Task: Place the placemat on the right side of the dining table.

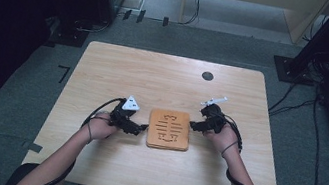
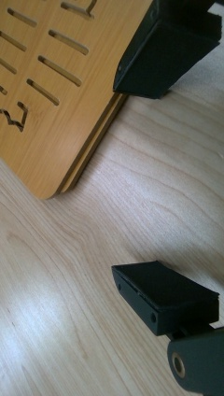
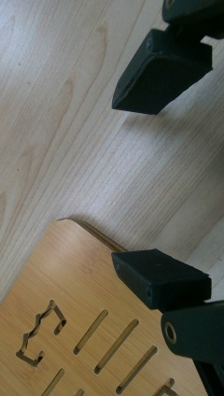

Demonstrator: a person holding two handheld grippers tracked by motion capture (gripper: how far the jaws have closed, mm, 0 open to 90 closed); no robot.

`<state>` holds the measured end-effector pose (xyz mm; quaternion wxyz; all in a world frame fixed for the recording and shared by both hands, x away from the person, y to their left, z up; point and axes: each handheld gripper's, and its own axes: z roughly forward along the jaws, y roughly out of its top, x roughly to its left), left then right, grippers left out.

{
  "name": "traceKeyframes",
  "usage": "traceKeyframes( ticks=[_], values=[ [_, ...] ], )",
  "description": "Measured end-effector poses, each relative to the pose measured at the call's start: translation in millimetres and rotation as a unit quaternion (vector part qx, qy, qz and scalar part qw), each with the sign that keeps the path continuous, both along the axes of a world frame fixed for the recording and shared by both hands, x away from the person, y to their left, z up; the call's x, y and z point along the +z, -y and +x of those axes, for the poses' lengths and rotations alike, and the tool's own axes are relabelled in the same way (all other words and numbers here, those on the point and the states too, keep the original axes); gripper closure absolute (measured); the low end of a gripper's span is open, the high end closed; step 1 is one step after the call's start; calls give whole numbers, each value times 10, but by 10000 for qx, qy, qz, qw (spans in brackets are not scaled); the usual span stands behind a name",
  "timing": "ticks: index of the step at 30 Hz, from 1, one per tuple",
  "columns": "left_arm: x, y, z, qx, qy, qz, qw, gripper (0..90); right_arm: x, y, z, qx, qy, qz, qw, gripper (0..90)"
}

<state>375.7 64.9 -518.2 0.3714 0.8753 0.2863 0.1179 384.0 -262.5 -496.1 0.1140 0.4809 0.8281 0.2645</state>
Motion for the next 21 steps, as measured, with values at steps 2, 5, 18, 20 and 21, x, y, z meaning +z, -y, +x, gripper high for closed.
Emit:
traceKeyframes(
  ticks=[2, 5, 18, 20, 21],
  values=[
    [3, -9, 5, 40, -10, 13, 10000, 102, 1, -10, -2, -5, -21, -2, 10000, 224],
    [11, -18, 10, 113, -10, 20, 9999, 125, 2, -20, -2, 36, -10, -6, 10000, 223],
    [23, -31, 4, 111, -37, 45, 9999, 126, -2, -65, -4, 122, -29, -32, 9999, 223],
    [28, -34, 3, 105, -31, 35, 9999, 125, -1, -66, -4, 122, -31, -40, 9999, 223],
    [30, -35, 1, 111, -39, 20, 9999, 125, 0, -68, -4, 114, -33, -35, 9999, 223]
  ],
)
